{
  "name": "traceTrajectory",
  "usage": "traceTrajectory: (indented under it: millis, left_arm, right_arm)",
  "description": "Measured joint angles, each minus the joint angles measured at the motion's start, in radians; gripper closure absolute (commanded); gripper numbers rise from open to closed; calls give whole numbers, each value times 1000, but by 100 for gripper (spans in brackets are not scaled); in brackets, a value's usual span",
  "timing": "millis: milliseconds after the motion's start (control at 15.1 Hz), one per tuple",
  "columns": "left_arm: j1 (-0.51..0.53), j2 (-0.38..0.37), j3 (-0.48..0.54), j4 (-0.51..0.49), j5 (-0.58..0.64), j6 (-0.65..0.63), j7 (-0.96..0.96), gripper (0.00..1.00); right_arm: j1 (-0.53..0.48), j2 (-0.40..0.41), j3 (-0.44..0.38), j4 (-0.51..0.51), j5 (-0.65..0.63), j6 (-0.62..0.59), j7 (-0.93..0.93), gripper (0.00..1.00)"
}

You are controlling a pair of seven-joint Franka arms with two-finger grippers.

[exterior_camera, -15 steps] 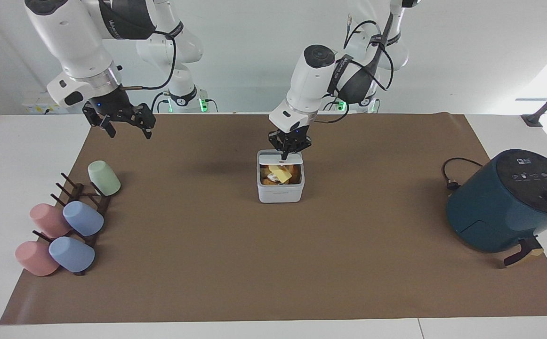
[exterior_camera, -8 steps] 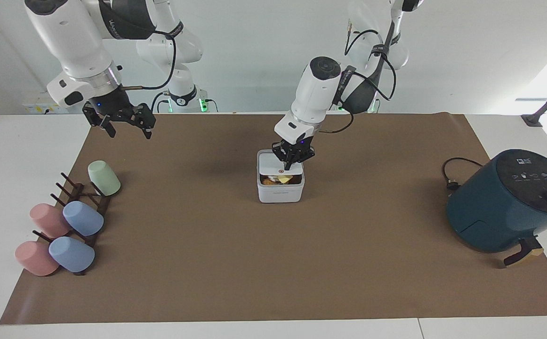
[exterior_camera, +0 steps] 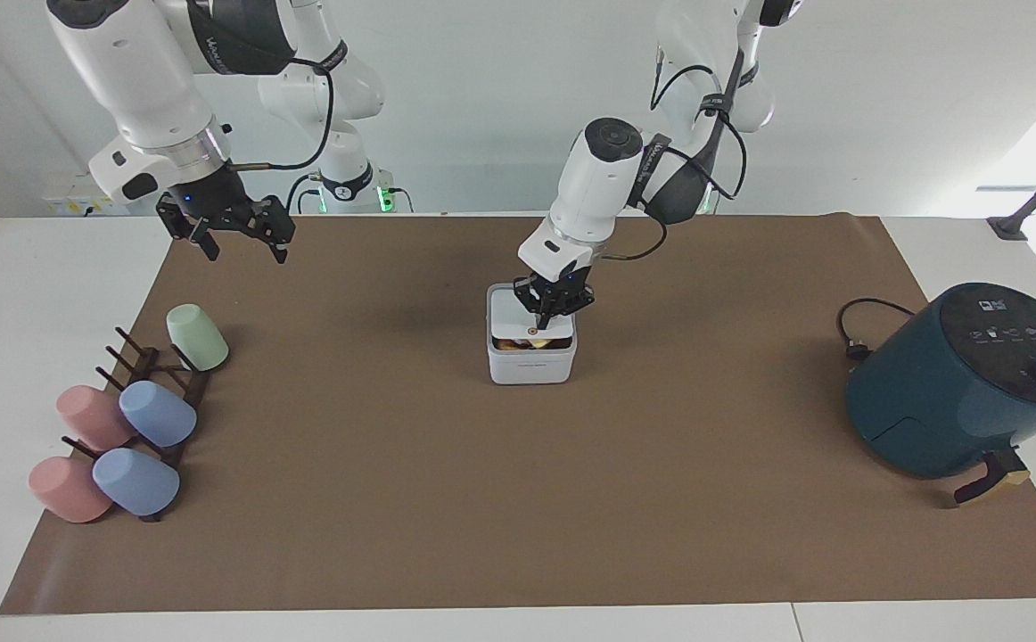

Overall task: Close trash can lid
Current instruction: 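Press the lid flat onto the can with the left gripper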

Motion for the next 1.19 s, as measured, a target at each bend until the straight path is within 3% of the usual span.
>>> traceTrajectory:
  millis: [1191]
  left_arm:
    - [-1,31,0,14,0,24,-4,100]
  right_arm:
    - [0,0,0,0,0,0,0,0]
